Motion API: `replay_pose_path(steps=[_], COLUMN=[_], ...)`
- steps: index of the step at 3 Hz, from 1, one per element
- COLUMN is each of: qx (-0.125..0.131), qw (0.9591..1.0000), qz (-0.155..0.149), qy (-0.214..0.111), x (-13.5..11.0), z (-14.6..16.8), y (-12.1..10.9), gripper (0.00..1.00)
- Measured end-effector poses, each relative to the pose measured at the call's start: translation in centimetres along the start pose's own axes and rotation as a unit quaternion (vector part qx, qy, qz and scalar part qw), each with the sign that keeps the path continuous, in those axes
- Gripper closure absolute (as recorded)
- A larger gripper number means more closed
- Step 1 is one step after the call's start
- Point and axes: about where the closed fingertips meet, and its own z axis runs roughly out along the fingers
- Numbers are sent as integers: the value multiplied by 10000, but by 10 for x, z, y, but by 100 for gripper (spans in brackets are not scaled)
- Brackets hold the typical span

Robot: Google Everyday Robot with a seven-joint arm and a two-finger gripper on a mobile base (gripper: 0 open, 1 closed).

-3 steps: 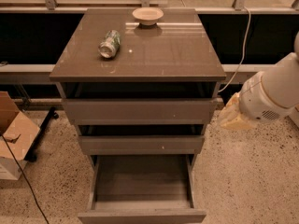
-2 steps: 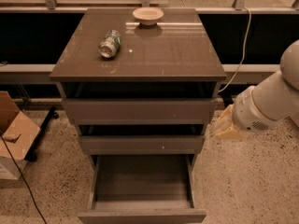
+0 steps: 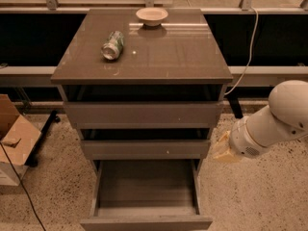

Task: Close bottom drawer

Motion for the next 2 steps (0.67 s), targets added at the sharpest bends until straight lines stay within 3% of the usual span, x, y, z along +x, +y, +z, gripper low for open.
replay_pose_path(steps=[1,2], qx=[0,-131], qw=[10000,9999], qz=[0,28], qy=[0,-21], x=[0,4], z=[0,21], y=[0,2], gripper=[100,100])
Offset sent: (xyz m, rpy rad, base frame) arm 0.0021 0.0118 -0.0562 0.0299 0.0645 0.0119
